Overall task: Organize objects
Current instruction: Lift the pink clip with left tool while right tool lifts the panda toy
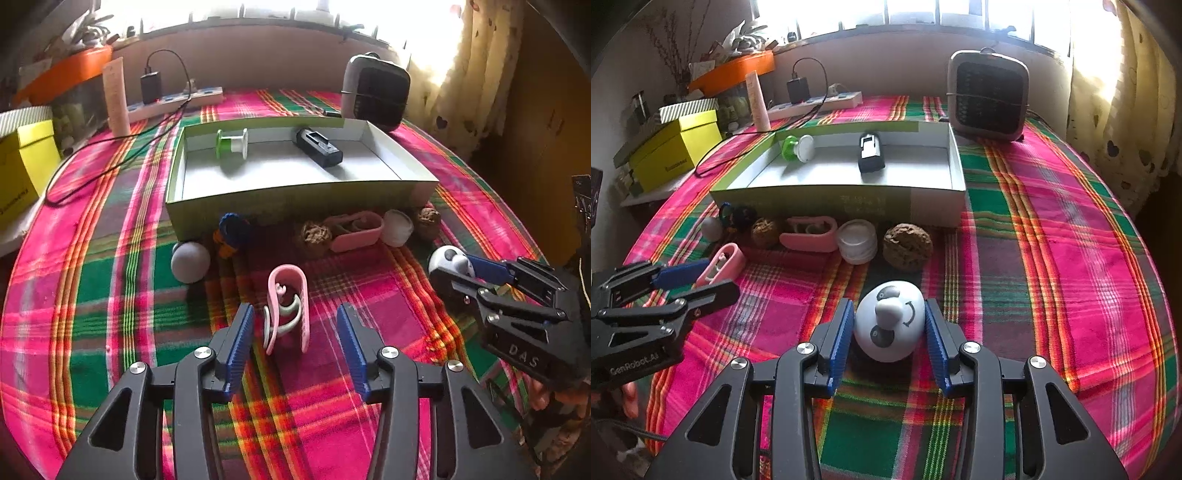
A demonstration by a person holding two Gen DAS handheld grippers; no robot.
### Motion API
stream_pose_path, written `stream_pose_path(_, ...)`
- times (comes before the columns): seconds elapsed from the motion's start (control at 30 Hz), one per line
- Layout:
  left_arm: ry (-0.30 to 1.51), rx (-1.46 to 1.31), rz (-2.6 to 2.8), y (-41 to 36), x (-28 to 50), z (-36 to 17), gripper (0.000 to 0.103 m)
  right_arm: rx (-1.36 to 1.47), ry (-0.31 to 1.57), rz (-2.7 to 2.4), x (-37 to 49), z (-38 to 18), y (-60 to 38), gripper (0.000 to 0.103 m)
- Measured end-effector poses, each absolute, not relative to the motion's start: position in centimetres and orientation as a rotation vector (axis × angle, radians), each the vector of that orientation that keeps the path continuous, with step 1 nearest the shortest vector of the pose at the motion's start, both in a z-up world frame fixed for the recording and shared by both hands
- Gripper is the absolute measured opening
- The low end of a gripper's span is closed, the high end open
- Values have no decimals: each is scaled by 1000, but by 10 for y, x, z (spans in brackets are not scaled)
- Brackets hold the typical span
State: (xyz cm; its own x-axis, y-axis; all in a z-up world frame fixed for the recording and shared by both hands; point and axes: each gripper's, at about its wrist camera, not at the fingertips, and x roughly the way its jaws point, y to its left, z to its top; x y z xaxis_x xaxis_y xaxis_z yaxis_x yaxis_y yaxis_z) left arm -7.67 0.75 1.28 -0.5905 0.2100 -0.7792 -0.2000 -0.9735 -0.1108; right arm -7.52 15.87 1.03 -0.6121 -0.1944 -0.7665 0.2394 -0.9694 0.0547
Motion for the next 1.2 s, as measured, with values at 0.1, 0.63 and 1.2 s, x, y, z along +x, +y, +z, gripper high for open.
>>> stream_pose_path(0.1,-29,-1284,2627,7,-81,13,45,1238,85,-2616,-76,10,157,40)
stream_pose_path(0.63,18,-1292,2686,9,-87,11,30,1241,93,-2615,-77,10,155,40)
stream_pose_path(1.2,7,-1304,2695,4,-86,12,21,1237,89,-2616,-77,10,155,40)
